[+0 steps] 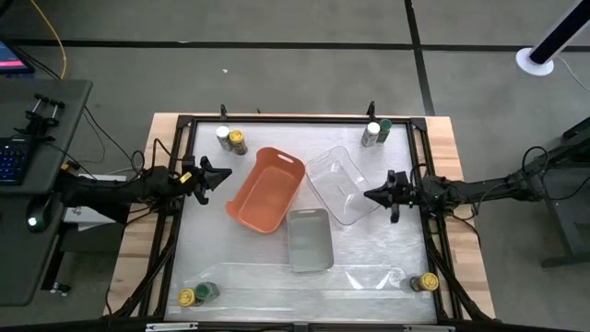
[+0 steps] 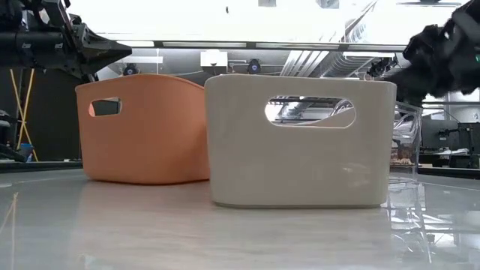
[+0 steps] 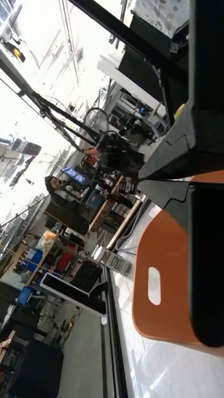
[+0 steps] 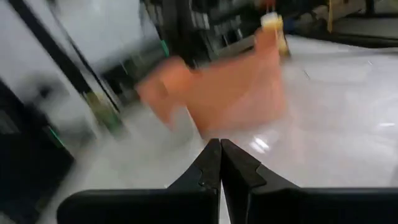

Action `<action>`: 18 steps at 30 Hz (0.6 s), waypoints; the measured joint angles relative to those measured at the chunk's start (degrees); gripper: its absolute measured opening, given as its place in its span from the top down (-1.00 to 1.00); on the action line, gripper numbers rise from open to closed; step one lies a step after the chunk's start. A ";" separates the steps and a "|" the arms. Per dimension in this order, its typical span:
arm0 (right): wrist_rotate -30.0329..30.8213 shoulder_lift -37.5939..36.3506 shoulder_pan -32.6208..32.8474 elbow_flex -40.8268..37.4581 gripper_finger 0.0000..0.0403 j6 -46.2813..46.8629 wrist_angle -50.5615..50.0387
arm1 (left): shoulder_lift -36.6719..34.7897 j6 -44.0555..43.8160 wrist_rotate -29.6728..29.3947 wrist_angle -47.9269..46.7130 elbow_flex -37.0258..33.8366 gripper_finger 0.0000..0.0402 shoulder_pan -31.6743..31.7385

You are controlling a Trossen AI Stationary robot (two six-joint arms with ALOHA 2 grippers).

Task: Sort spices by type
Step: Put the right white seasoning bottle into the transparent bin

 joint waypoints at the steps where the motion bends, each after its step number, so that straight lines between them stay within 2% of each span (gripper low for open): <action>1: 1.05 0.02 -0.07 0.00 1.00 3.16 4.01 | 0.02 0.00 -0.02 0.02 0.00 1.00 0.02; 3: 5.09 0.01 -0.09 0.00 1.00 6.35 13.29 | 0.00 0.00 0.00 0.02 0.00 1.00 0.01; 5: 8.44 0.04 -0.09 0.00 1.00 5.09 24.36 | 0.00 0.00 -0.02 0.02 0.00 1.00 0.00; 8: 10.13 0.00 -0.49 0.98 1.00 -5.74 38.94 | 0.01 0.00 -0.01 0.02 0.00 1.00 0.01; 10: 14.40 0.06 -1.84 5.53 1.00 -11.15 38.50 | 0.00 0.00 -0.02 0.01 0.01 1.00 0.01; 12: 20.91 0.93 -4.14 13.35 1.00 -13.70 26.44 | 0.00 0.00 -0.02 0.01 -0.01 1.00 0.02; 14: 24.80 4.33 -7.29 23.21 1.00 -14.61 7.47 | 0.00 0.00 -0.02 0.01 0.01 1.00 0.02; 16: 27.28 10.20 -11.44 33.89 1.00 -13.86 -10.81 | 0.02 0.00 0.00 0.02 0.01 1.00 0.02; 18: 29.06 16.98 -16.76 43.48 1.00 -9.15 -26.47 | 0.01 0.00 0.00 0.02 0.01 1.00 0.02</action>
